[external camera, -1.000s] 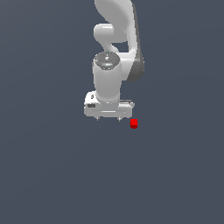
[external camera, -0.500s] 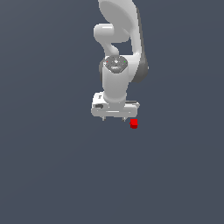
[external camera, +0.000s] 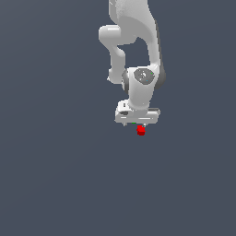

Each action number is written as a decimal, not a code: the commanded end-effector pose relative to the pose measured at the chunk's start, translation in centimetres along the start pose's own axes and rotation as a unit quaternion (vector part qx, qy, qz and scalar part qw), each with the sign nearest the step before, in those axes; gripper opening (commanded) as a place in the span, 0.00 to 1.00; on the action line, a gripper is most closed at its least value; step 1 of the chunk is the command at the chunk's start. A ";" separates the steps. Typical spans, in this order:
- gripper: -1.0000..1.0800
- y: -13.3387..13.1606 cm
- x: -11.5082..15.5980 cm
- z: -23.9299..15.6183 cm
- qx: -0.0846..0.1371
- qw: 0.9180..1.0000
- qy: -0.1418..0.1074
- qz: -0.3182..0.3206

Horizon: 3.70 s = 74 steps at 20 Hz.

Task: Stack the red cube on top of the green cube.

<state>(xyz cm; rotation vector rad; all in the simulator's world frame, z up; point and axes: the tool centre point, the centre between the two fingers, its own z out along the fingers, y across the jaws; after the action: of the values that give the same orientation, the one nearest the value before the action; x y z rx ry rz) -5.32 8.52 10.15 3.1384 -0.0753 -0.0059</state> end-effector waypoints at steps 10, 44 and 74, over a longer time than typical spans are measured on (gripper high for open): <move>0.96 -4.6 -2.2 3.1 0.002 1.000 0.002 0.003; 0.00 -4.6 -2.1 8.0 0.001 1.000 0.002 0.003; 0.00 -4.4 -2.6 -1.1 0.001 1.000 0.002 0.003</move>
<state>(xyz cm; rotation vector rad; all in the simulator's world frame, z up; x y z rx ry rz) -7.57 13.14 11.34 3.1406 -0.0837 0.0006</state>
